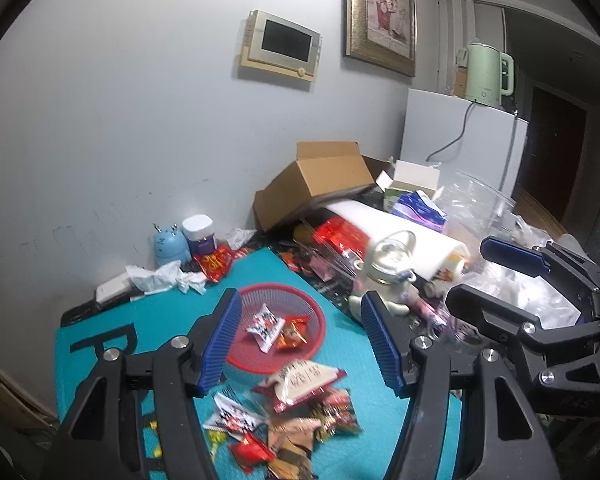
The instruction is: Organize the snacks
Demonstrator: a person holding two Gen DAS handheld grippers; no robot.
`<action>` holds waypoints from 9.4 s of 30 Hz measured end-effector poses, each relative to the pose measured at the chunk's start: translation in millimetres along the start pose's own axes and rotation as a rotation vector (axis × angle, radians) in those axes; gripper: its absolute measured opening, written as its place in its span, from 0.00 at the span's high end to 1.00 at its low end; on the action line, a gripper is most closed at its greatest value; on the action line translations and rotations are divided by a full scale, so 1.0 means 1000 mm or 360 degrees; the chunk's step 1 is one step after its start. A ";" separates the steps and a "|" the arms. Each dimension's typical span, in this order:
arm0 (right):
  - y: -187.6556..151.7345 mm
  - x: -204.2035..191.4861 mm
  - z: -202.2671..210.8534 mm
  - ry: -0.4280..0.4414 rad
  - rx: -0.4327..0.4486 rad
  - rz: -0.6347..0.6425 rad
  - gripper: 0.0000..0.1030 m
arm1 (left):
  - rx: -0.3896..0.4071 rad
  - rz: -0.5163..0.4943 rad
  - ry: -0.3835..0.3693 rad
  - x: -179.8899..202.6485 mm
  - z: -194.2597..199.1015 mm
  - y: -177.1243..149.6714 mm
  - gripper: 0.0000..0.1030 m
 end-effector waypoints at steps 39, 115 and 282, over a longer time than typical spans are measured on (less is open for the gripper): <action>-0.136 -0.078 -0.017 0.0254 -0.0289 -0.0127 0.28 | -0.0268 0.0125 0.0015 -0.036 -0.010 -0.159 0.41; -0.233 -0.081 -0.049 0.0648 -0.0729 -0.0382 0.65 | -0.0728 0.0323 0.0163 -0.043 -0.057 -0.269 0.50; -0.090 0.004 -0.262 0.0307 -0.0530 -0.0031 0.45 | -0.0468 0.0228 0.0299 -0.116 -0.246 -0.049 0.43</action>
Point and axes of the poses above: each gripper's, at about its wrist camera, not at the fingertips, and z roughly against the way its jaws point, x to its right, y to its top, the point moved 8 cm from there along -z, roughly the way its jaws point, and after that the axes turned 15 degrees about z, right-handed, at the moved point
